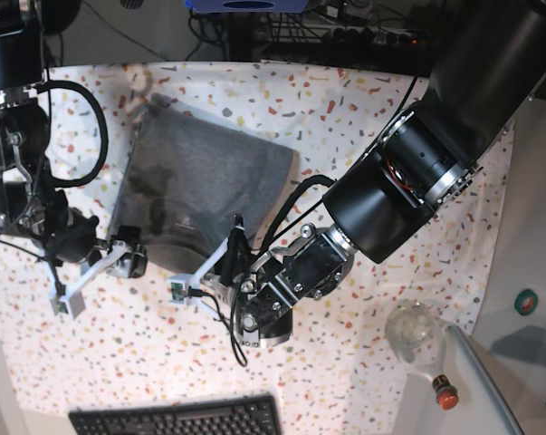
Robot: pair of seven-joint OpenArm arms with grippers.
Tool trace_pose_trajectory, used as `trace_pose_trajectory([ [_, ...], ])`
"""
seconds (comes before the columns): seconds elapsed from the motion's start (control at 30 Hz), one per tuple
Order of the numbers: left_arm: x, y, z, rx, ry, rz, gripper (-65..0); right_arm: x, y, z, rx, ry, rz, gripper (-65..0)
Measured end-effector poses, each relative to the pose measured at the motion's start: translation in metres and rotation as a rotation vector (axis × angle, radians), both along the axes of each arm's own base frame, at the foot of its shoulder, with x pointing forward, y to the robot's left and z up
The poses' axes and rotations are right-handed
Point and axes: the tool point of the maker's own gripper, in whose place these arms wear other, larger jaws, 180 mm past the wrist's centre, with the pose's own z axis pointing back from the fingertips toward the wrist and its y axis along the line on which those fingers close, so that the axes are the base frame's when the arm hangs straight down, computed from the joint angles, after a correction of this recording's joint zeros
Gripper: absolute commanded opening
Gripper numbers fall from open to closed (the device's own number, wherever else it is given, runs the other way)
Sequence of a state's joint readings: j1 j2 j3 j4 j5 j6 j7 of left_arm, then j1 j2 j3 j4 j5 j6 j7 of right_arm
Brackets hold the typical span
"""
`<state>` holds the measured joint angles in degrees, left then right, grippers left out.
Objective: Layout the t-shirt on the table in an organized manner, then fold the t-shirt properly
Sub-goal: 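Drag the bundle edge with the left gripper to rotate the shirt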
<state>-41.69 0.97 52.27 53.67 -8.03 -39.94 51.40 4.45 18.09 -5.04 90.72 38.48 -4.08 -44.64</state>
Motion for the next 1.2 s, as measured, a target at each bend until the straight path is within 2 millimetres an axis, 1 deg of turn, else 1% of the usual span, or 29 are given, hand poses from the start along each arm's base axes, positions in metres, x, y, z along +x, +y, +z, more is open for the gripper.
trace_pose_trajectory([
  [0.17, -0.002, 0.002, -0.005, 0.005, 0.013, 0.006, -65.0, 0.006, 0.001, 0.004, -0.015, -0.011, 0.010, -18.8],
  [0.27, -0.008, 0.011, -0.019, 0.033, 0.046, 0.026, -65.0, 0.012, 0.001, 0.010, -0.012, -0.029, 0.011, -18.6],
  [0.33, -0.011, 0.020, -0.028, 0.076, 0.039, 0.023, -65.0, 0.012, -0.001, 0.011, -0.017, -0.030, 0.010, -16.1],
  [0.4, -0.014, 0.026, -0.035, 0.111, 0.027, 0.011, -65.0, 0.011, -0.007, 0.001, -0.024, -0.005, -0.001, -14.0],
  [0.5, -0.019, 0.028, -0.041, 0.135, 0.022, 0.000, -65.0, 0.004, -0.014, -0.020, -0.030, 0.061, -0.020, -14.0],
  [0.57, -0.019, 0.025, -0.040, 0.128, 0.022, 0.001, -65.0, 0.002, -0.016, -0.023, -0.036, 0.071, -0.022, -14.0],
  [0.63, -0.019, 0.022, -0.038, 0.120, 0.021, -0.001, -65.0, 0.005, -0.014, -0.019, -0.035, 0.053, -0.005, -14.0],
  [0.8, -0.018, 0.021, -0.038, 0.118, 0.020, -0.001, -65.0, 0.008, -0.012, -0.017, -0.028, 0.045, 0.007, -14.1],
  [0.87, -0.016, 0.016, -0.031, 0.107, -0.003, -0.015, -65.0, 0.007, -0.012, -0.017, -0.028, 0.045, 0.004, -14.1],
  [0.93, -0.014, 0.005, -0.021, 0.077, -0.030, -0.034, -65.0, 0.004, -0.011, -0.017, -0.026, 0.043, 0.007, -14.1],
  [1.0, -0.012, -0.002, -0.014, 0.059, -0.044, -0.043, -65.0, 0.002, -0.008, -0.014, -0.024, 0.037, 0.015, -14.1],
  [1.13, -0.012, -0.003, -0.014, 0.058, -0.047, -0.047, -65.0, 0.001, -0.003, -0.002, -0.016, -0.003, 0.025, -14.1],
  [1.17, -0.012, -0.003, -0.014, 0.058, -0.047, -0.046, -57.6, 0.000, -0.004, -0.001, -0.007, -0.003, 0.018, -14.1],
  [1.2, -0.012, -0.002, -0.013, 0.059, -0.051, -0.047, -47.2, -0.001, -0.008, -0.001, -0.002, -0.004, 0.001, -14.1],
])
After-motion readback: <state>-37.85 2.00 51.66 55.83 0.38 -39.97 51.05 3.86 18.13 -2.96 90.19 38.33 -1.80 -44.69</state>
